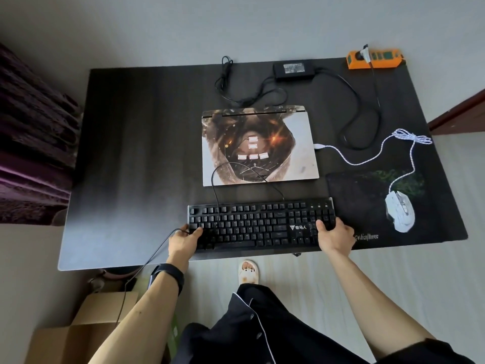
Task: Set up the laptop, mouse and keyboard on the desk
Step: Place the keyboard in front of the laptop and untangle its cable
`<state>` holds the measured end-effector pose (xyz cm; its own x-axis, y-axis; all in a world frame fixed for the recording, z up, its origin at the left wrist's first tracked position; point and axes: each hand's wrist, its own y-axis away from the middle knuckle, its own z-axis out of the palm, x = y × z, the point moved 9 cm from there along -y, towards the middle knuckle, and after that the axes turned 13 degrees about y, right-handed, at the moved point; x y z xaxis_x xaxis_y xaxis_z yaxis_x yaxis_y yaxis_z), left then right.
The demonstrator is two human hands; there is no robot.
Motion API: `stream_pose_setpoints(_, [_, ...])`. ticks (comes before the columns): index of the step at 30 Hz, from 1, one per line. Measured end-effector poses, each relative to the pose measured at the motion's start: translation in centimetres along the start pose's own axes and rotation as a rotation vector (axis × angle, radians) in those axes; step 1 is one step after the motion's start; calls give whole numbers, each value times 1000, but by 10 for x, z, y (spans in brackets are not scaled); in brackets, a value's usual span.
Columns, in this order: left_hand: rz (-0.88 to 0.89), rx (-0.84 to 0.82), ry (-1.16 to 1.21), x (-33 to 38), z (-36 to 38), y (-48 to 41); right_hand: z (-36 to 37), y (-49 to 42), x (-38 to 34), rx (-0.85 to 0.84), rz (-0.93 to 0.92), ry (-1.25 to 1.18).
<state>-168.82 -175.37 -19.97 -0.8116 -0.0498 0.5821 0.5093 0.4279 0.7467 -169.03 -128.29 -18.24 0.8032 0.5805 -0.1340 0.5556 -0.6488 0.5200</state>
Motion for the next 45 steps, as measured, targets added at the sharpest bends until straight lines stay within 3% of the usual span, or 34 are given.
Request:
stream_pose_setpoints(5, [-32, 17, 146, 0, -10, 6, -9, 35, -15, 49, 23, 53])
stream_pose_setpoints(10, [-74, 51, 432, -3, -34, 37, 9, 116, -101, 128, -414, 72])
stream_pose_setpoints(13, [-79, 25, 561, -10, -50, 62, 62, 188, -167, -238, -637, -4])
stream_pose_setpoints(16, [-72, -14, 589, -18, -64, 81, 120, 258, -205, -635, -665, 1])
stream_pose_setpoints(20, [-64, 40, 759, -36, -98, 98, 155, 308, -223, -746, -571, -164])
stream_pose_setpoints(24, [-111, 78, 1076, -66, -142, 102, 171, 322, -219, -724, -544, -242])
stream_pose_setpoints(28, [-147, 264, 1343, -97, -227, 99, 165, 287, -208, -579, -385, -322])
stream_pose_setpoints(31, [-70, 377, 1344, -111, -311, 99, 150, 257, -197, -474, -259, -365])
stream_pose_setpoints(34, [1, 440, 1270, -109, -350, 98, 133, 260, -193, -272, -267, -157])
stream_pose_setpoints(36, [75, 401, 1233, -93, -352, 103, 124, 302, -203, -135, -393, -103])
stream_pose_setpoints(38, [137, 340, 1194, -70, -338, 112, 122, 363, -228, -106, -717, -61])
stream_pose_setpoints(41, [161, 236, 1156, -47, -314, 126, 165, 464, -255, -374, -1184, 91])
stream_pose_setpoints(43, [188, 200, 1119, -41, -312, 132, 189, 513, -261, -563, -1303, 196])
stream_pose_setpoints(45, [201, 233, 1080, -42, -323, 134, 195, 545, -271, -618, -1384, 259])
